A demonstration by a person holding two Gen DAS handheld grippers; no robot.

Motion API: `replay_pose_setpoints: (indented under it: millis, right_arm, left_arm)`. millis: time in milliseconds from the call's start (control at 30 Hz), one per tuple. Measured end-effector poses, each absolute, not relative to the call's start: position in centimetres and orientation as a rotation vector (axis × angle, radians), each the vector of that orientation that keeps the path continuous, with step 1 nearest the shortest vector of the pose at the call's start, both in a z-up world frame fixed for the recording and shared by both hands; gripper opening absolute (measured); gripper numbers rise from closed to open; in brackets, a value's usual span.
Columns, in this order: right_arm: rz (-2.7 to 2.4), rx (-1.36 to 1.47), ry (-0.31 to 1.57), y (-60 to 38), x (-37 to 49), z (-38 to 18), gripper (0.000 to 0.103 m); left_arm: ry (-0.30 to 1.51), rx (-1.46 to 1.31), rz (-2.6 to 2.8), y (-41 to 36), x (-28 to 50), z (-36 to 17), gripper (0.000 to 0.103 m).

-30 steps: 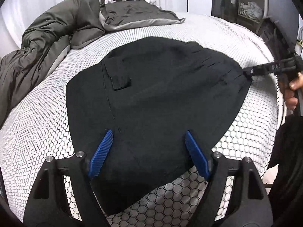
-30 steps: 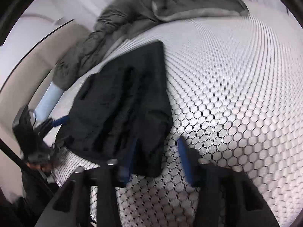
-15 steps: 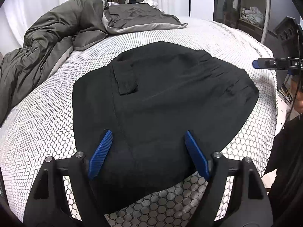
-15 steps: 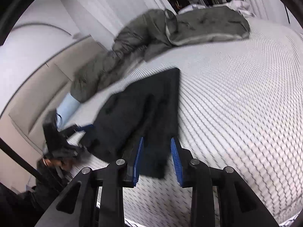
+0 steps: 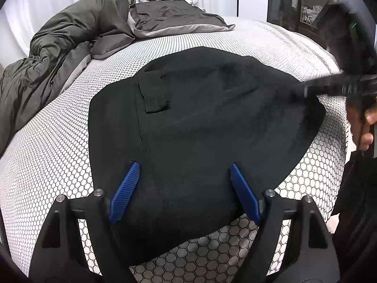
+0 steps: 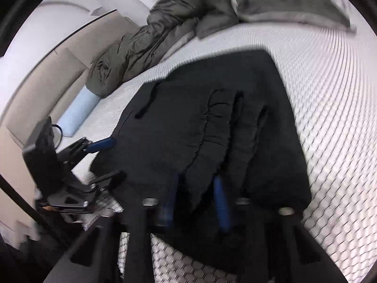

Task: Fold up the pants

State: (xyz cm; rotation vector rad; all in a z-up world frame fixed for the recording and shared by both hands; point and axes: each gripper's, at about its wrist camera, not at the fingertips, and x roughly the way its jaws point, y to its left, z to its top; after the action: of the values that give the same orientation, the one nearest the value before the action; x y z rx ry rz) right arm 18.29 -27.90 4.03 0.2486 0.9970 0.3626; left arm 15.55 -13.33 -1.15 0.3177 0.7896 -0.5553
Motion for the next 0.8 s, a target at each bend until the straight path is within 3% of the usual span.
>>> replay_pose_setpoints:
  millis: [133, 300, 400, 433, 467, 500, 633, 667, 700, 733, 800]
  right_arm:
    - [0.416, 0.219, 0.820, -27.5, 16.4, 8.5, 0.005]
    - [0.280, 0.262, 1.057, -30.6, 17.4, 2.7, 0.013]
    - [0.304, 0.274, 0.921, -31.5, 16.1, 5.9, 0.037]
    - [0.293, 0.257, 0.878, -31.6, 15.7, 6.6, 0.056]
    - [0.281, 0.247, 0.842, -31.9, 15.3, 7.3, 0.068]
    - [0.281, 0.255, 0.831, -32.3, 15.2, 7.5, 0.070]
    - [0.308, 0.301, 0.921, -32.2, 17.1, 5.4, 0.069]
    - [0.308, 0.289, 0.946, -31.5, 17.7, 4.6, 0.064]
    - [0.289, 0.242, 0.994, -30.8, 18.4, 3.5, 0.056]
    - [0.266, 0.208, 1.005, -30.1, 18.7, 3.0, 0.036]
    - [0.265, 0.186, 0.982, -29.3, 18.5, 3.5, 0.018]
  left_arm:
    - [0.759, 0.256, -0.585, -12.1, 15.4, -0.2, 0.078]
    - [0.809, 0.238, -0.525, -10.9, 16.4, -0.7, 0.078]
    - [0.800, 0.187, -0.498, -10.0, 16.7, -0.1, 0.078]
    - [0.798, 0.169, -0.492, -9.7, 16.9, 0.0, 0.078]
    - [0.798, 0.150, -0.484, -9.4, 17.0, 0.1, 0.078]
    - [0.804, 0.128, -0.469, -9.0, 17.3, 0.1, 0.078]
    - [0.853, 0.067, -0.415, -7.9, 18.7, -0.5, 0.078]
    - [0.859, 0.067, -0.399, -7.7, 18.9, -0.6, 0.078]
    - [0.864, 0.064, -0.391, -7.7, 19.1, -0.7, 0.078]
    - [0.872, 0.056, -0.386, -7.5, 19.2, -0.8, 0.078]
    - [0.878, 0.044, -0.379, -7.3, 19.3, -0.9, 0.078]
